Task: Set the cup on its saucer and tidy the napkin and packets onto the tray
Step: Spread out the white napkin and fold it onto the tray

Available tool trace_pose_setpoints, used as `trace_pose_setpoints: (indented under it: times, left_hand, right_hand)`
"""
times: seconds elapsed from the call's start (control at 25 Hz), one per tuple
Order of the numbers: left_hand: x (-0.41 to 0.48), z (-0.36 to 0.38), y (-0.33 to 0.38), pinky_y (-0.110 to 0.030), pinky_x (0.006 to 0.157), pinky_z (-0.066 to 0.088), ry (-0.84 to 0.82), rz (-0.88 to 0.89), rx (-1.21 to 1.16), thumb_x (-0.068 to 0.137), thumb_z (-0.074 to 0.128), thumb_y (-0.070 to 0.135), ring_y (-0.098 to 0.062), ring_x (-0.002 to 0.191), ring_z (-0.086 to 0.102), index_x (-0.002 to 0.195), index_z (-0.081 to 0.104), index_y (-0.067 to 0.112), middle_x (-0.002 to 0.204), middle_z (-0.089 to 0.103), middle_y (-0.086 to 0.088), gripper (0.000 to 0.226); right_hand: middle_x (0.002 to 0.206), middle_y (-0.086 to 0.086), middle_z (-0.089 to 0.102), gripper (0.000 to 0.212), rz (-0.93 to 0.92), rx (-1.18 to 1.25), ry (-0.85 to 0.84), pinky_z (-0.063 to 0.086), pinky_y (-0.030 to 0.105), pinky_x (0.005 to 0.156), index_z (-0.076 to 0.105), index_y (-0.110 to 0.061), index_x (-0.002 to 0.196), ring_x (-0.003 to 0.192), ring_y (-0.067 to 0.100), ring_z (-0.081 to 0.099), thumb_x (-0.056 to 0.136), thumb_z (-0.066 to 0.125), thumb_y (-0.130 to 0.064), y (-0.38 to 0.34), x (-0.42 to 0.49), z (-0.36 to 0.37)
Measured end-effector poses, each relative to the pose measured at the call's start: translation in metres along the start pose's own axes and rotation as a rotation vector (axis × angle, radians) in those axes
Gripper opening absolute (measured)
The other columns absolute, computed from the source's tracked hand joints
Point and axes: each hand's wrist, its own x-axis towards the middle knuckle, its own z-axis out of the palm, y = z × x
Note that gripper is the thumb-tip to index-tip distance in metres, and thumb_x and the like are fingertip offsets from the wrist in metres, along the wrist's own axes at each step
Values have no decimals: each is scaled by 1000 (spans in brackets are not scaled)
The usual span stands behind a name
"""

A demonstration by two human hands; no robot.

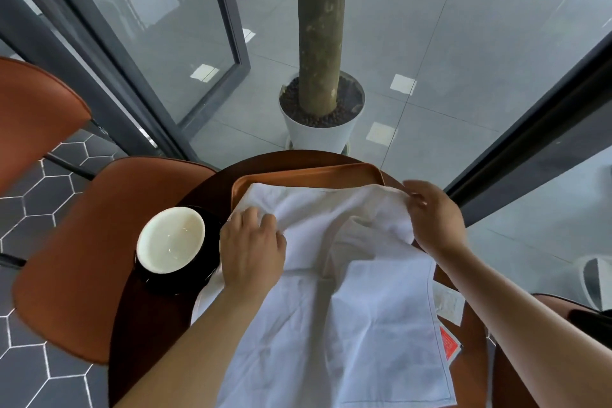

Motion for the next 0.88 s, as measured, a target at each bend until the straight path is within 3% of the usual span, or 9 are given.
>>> trace_pose_setpoints:
  times: [0.12, 0.24, 0.4, 0.52, 0.6, 0.68, 0.72, 0.88]
  left_hand:
    - [7, 2, -3, -36, 81, 49, -31, 31, 86, 99, 43, 35, -25, 106, 56, 117, 61, 19, 114, 61, -5, 30]
    - [4, 4, -5, -38, 83, 50, -34, 67, 98, 98, 45, 43, -26, 104, 57, 117, 62, 19, 112, 62, -6, 35]
    - [1, 9, -8, -39, 91, 48, -60, 68, 125, 97, 43, 48, -25, 108, 55, 116, 64, 20, 115, 63, -6, 40]
    - [-2, 9, -11, -48, 100, 40, -71, 44, 149, 95, 48, 49, -29, 114, 55, 115, 65, 20, 119, 63, -8, 40]
    - [-4, 9, -12, -52, 100, 41, -85, 37, 130, 93, 53, 48, -32, 116, 55, 116, 65, 18, 122, 62, -11, 40]
    - [-6, 10, -14, -49, 96, 46, -106, 24, 112, 93, 54, 48, -32, 118, 53, 121, 64, 18, 125, 60, -13, 43]
    - [-8, 10, -15, -47, 95, 46, -109, 8, 114, 93, 52, 49, -32, 120, 51, 123, 62, 18, 128, 58, -13, 44]
    - [-16, 7, -11, -47, 89, 47, -48, -26, 80, 96, 50, 41, -33, 117, 54, 117, 65, 13, 124, 59, -15, 39]
  right_hand:
    - [74, 4, 64, 18, 123, -170, -102, 37, 29, 51, 61, -16, 82, 71, 29, 58, 94, 48, -17, 19, 6, 3]
    - [68, 3, 60, 24, 154, -282, -216, 33, 28, 49, 57, -16, 71, 64, 24, 56, 91, 58, -29, 22, 14, 8]
    - [76, 3, 63, 25, 198, -449, -257, 38, 26, 50, 63, -17, 78, 70, 25, 60, 92, 56, -38, 22, 21, 12]
    - [76, 1, 67, 19, 248, -348, -260, 51, 31, 57, 68, -19, 82, 71, 22, 62, 92, 59, -32, 19, 21, 7]
    - [82, -1, 67, 13, 144, -253, -51, 51, 31, 58, 70, -23, 86, 71, 22, 61, 92, 61, -31, 12, 21, 1]
    - [87, -1, 64, 6, -70, -233, 192, 46, 29, 57, 70, -26, 90, 69, 23, 60, 90, 64, -28, 5, 27, 0]
    - [92, 1, 64, 8, -143, -247, 207, 47, 30, 59, 71, -25, 95, 71, 25, 61, 90, 64, -24, 2, 32, 3]
    - [120, 8, 60, 35, 3, -361, -125, 48, 35, 77, 62, -21, 127, 99, 33, 62, 93, 57, -17, 9, 36, 14]
